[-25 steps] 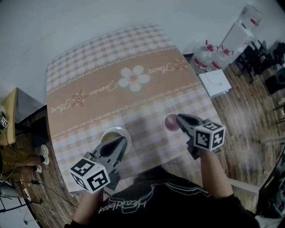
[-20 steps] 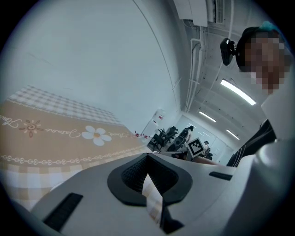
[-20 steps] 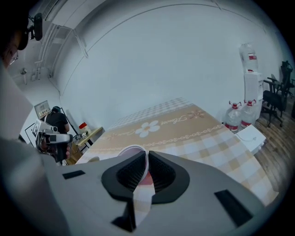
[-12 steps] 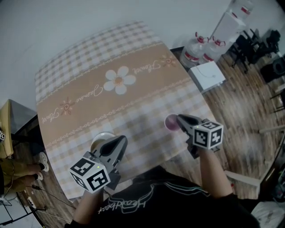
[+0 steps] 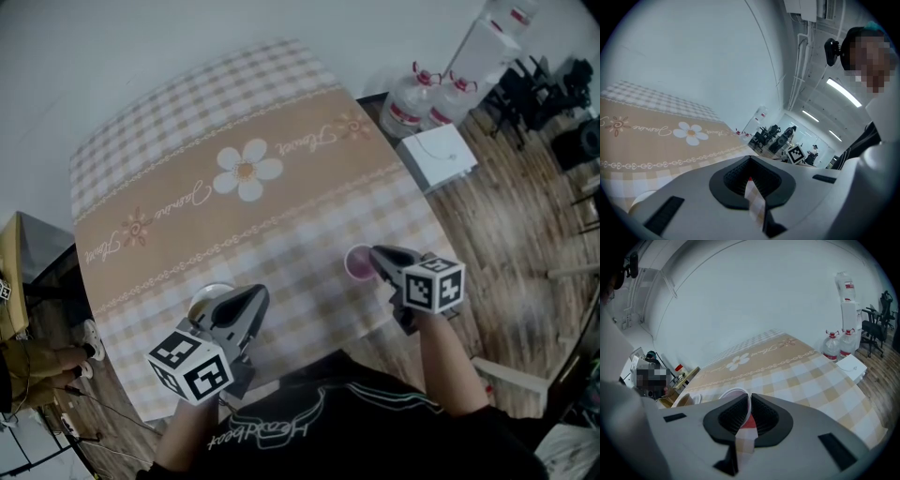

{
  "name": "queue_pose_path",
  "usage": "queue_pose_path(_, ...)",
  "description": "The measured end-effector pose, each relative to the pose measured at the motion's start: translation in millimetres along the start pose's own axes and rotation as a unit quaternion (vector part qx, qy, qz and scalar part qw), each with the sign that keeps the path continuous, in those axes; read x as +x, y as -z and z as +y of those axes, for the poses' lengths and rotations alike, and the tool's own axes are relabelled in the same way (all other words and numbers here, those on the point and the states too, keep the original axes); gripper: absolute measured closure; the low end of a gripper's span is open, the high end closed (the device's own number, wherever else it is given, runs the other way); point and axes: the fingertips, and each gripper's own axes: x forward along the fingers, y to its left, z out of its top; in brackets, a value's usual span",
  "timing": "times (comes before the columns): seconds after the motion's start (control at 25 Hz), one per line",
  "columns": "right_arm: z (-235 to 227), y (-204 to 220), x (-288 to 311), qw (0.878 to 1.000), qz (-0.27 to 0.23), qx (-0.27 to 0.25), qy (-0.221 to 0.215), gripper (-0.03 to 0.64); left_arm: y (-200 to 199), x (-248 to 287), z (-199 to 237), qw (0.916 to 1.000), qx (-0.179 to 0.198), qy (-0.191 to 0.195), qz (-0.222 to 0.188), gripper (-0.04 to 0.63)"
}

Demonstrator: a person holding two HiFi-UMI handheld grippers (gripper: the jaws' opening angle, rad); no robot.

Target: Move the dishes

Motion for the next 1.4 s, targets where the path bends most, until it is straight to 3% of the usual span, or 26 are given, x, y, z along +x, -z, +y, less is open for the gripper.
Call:
queue_pose_path(0.4,-6.7,5.8,7.2,1.000,0.014,0.011,0.008,0.581,-3.1,-1.6,2.6,1.0000,0.005,-0.001,-0.001,0.600)
queue_pose_path(0.56,-7.5,-2.2,1.7,1.000,0.000,0.001,0.027,0.516,-5.2,-10.7,3.7,0.9999,0.005,-0.007,-0.007,0.600)
queue_pose_path(0.76,16.2,-26.0,-8.9,0.999,-0.036,-0.023,0.027,0.509,-9.2,-31.9,6.1,0.9996,0.007,-0.018,-0.021,0.600)
queue_pose_path(1.08,102.3,-54.4,-5.0,0.993,-0.074,-0.082,-0.043,0.509,-7.5,-90.3,17.5,0.9965,0.001,-0.064,-0.053,0.600)
queue_pose_path(1.24,156.3,-57.7,2.2,0.986,-0.078,-0.110,-0.102,0.512,-4.0,-123.8,20.5,0.9939,-0.003,-0.087,-0.069,0.600)
queue_pose_path(1.4,204.2,-53.7,10.0,0.975,-0.075,-0.132,-0.161,0.556,2.4,-159.3,24.0,0.9893,-0.012,-0.116,-0.088,0.600)
